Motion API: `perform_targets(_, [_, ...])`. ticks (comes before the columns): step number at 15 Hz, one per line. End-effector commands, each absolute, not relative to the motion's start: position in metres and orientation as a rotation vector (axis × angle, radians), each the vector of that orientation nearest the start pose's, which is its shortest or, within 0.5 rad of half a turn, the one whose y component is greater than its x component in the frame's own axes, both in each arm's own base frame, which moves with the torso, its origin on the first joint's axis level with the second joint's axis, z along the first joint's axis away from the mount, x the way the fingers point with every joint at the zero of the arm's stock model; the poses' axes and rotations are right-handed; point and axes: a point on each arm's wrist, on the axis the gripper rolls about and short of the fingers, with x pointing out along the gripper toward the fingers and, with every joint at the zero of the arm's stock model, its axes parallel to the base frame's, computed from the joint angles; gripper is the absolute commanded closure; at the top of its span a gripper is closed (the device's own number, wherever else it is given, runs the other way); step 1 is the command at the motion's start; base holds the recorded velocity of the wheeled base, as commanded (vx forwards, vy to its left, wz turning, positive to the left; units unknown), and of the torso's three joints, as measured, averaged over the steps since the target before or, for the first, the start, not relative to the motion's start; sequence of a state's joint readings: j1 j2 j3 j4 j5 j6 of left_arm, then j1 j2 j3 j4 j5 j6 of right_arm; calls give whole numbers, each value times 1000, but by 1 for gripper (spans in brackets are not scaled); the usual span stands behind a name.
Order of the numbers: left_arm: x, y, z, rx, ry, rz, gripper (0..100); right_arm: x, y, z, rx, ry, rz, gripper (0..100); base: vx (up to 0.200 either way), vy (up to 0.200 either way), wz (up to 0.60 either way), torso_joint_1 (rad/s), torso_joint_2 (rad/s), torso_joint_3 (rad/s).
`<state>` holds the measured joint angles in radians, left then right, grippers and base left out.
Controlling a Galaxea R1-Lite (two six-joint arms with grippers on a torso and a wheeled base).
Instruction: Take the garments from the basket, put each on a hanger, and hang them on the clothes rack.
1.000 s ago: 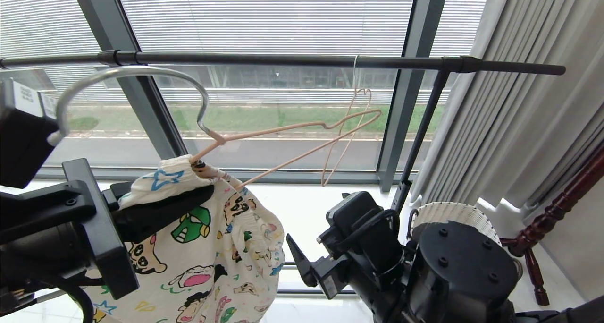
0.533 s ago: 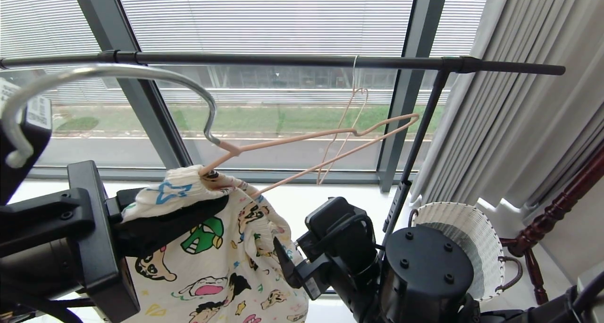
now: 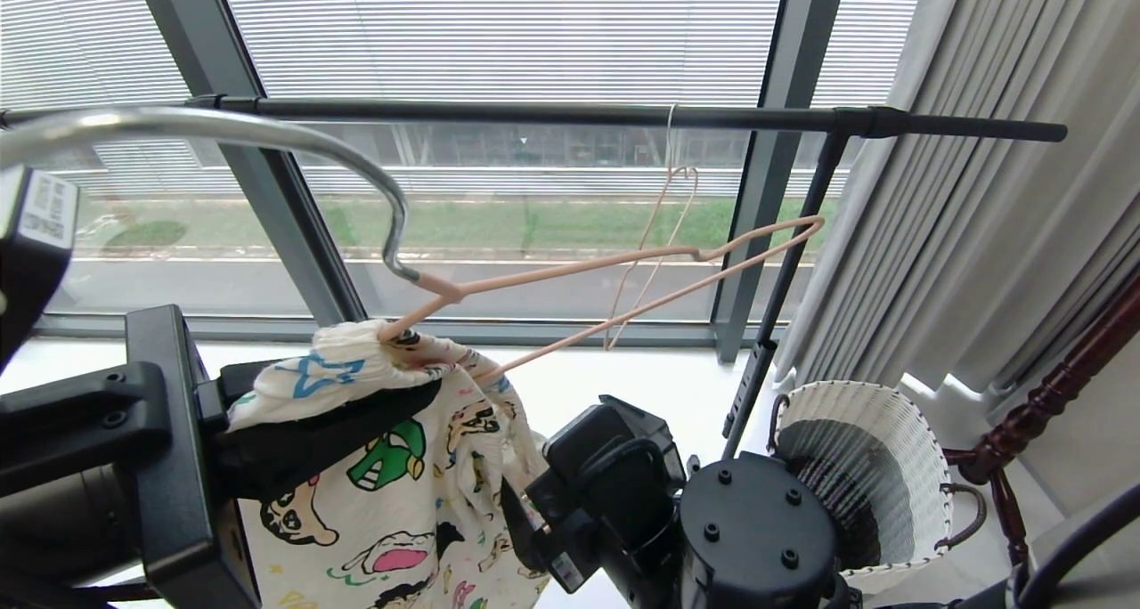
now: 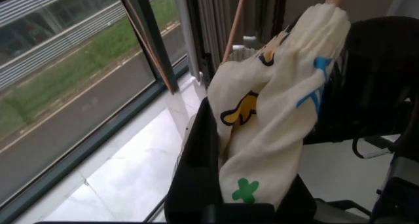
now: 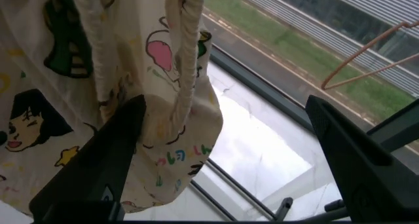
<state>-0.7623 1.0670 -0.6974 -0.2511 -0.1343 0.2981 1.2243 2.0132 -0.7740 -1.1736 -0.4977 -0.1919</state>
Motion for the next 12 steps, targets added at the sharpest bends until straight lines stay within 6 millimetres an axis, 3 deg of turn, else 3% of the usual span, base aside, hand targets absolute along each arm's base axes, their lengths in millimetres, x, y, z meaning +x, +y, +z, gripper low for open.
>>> perform_targets(1, [102, -102, 257, 314, -20, -909, 100, 136, 327, 115, -271, -2, 678, 0, 0, 0, 0, 0, 0, 0])
perform_targets(3, [98, -97, 247, 326, 9, -874, 100, 140, 319, 110, -327, 6, 613, 0, 0, 0, 0, 0, 0, 0])
perform_targets(9, [91, -87, 236, 338, 30, -788, 100, 176, 265, 121, -423, 2, 442, 0, 0, 0, 0, 0, 0, 0])
perform_targets(12, [88, -84, 229, 342, 47, -772, 100, 177, 244, 123, -438, 19, 406, 0, 0, 0, 0, 0, 0, 0])
